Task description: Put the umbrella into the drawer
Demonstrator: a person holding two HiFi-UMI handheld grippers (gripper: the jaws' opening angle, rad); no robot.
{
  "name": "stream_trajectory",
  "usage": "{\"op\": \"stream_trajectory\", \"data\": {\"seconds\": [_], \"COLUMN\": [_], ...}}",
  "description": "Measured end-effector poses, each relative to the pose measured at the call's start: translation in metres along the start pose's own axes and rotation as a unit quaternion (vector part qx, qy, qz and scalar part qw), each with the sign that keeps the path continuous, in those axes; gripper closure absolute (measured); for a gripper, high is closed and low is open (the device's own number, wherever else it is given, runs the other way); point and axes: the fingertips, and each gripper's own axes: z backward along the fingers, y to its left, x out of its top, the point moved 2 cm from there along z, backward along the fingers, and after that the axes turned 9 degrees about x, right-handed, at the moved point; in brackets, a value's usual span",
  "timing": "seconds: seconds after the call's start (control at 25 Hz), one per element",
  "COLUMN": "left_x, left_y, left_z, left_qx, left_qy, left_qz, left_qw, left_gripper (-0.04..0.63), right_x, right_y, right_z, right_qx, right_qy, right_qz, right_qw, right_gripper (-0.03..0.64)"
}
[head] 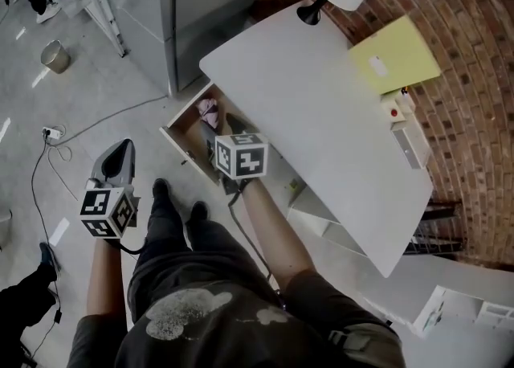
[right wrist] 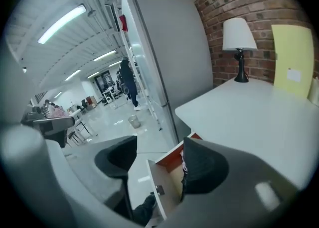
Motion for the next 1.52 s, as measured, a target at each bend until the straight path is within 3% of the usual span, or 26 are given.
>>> {"op": "stream_trajectory", "data": {"seconds": [0.16,0.24,0.56,0.88,1.52], "left_x": [0.017,0.023,0.030,0.043,0.015], "left_y": [-0.009,-0.014,-0.030,-0.021,0.003], "left_z": [0.021,0.029,0.048,0.064,0.121], "left_qx": [0.017,0.020,0.009,0.011,-0.020], "left_qy": [-0.020,-0.024,-0.027,-0.042,-0.038], "left_qz": [-0.007,-0.012,-0.024,-0.025,-0.007], "left_qw": [0.9996,0.9994,0.9993,0.9987,0.9991], "left_gripper": [0.584,0.584,0.584,0.584,0.584], "right_x": [0.018,0.025,0.047,0.063,0.015], "right_y": [0.012,0.018,0.039,0.062,0.102], "right_z": [0.025,0.036,0.071,0.081,0.121], "right_qx": [0.016,0.016,0.010,0.008,-0.035], "right_qy": [-0.022,-0.039,-0.074,-0.086,-0.089], "right_qz": [0.018,0.014,0.040,0.083,0.076], "right_qw": [0.999,0.999,0.996,0.993,0.992], "right_gripper": [0.359,0.433,0.611,0.612,0.611]}}
